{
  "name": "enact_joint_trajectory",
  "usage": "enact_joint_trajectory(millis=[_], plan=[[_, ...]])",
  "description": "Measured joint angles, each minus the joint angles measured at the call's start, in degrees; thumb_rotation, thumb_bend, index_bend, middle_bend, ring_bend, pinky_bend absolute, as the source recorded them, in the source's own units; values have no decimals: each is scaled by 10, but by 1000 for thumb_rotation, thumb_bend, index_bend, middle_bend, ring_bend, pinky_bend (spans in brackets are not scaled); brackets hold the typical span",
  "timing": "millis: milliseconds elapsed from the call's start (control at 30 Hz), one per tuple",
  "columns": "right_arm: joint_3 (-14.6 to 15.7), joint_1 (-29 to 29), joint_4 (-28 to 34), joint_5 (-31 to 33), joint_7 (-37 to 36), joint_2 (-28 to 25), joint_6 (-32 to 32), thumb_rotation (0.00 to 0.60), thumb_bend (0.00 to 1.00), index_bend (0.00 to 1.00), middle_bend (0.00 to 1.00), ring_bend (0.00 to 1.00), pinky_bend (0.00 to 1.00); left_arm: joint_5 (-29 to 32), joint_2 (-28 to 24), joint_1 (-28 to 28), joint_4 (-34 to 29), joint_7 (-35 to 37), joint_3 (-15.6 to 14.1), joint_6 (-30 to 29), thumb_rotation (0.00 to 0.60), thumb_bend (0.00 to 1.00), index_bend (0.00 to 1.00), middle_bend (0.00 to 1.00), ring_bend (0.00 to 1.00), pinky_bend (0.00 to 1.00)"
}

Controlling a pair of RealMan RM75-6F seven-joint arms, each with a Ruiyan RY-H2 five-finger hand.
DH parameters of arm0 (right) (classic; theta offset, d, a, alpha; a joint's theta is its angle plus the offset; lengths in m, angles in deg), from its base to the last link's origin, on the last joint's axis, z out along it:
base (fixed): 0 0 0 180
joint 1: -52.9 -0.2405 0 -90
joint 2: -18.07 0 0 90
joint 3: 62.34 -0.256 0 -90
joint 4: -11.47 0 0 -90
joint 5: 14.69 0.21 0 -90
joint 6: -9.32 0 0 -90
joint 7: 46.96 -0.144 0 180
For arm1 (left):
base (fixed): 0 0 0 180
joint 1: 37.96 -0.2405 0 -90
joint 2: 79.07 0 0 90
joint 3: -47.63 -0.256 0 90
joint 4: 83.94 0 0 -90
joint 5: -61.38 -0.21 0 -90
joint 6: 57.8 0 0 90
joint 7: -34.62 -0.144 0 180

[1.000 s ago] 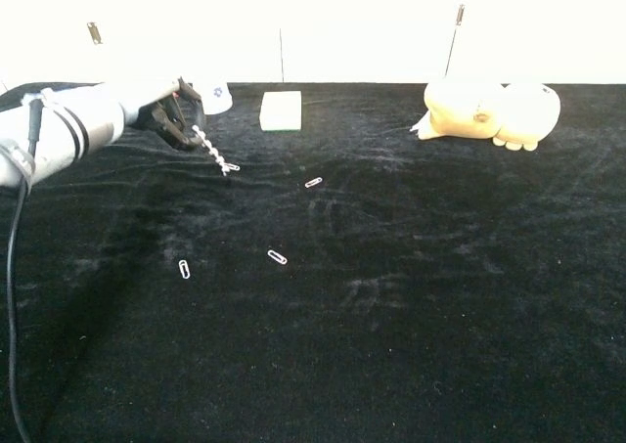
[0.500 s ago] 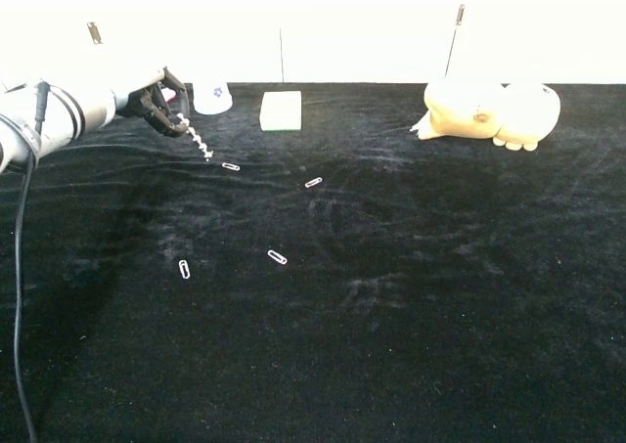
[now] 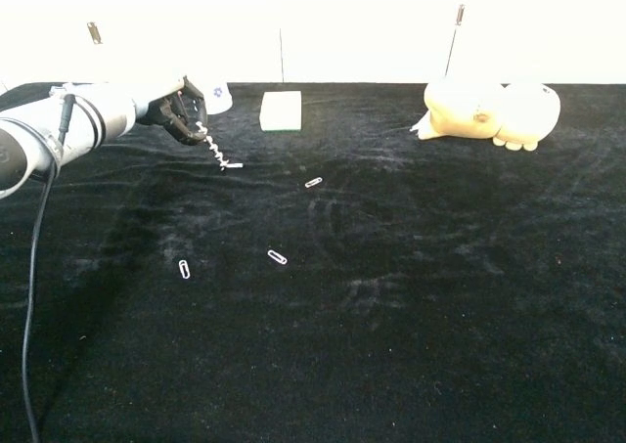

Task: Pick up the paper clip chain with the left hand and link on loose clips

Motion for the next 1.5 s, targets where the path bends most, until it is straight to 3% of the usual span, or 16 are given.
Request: enact_joint_trajectory(millis=[300, 733, 933, 1133, 1500], plan=[[5, 1, 0, -10, 0, 0, 2, 600, 232, 0, 0, 0, 0, -12, -25, -19, -65, -3, -5, -31, 600, 647, 763, 1000, 1000, 1000], [15, 0, 2, -40, 7, 2, 10, 600, 232, 0, 0, 0, 0, -28, -121, -105, -323, -48, -48, -142, 600, 647, 763, 1000, 1000, 1000], [19, -5, 1, -50, 10, 3, 5, 600, 232, 0, 0, 0, 0, -52, -149, -147, -401, -68, -79, -202, 600, 647, 763, 1000, 1000, 1000], [24, -8, 1, -63, 9, 2, 2, 600, 232, 0, 0, 0, 0, -72, -152, -180, -444, -95, -105, -256, 600, 647, 763, 1000, 1000, 1000], [36, 3, -3, -104, -11, -4, 38, 600, 232, 0, 0, 0, 0, -100, -114, -217, -459, -141, -136, -311, 600, 649, 763, 1000, 1000, 1000]])
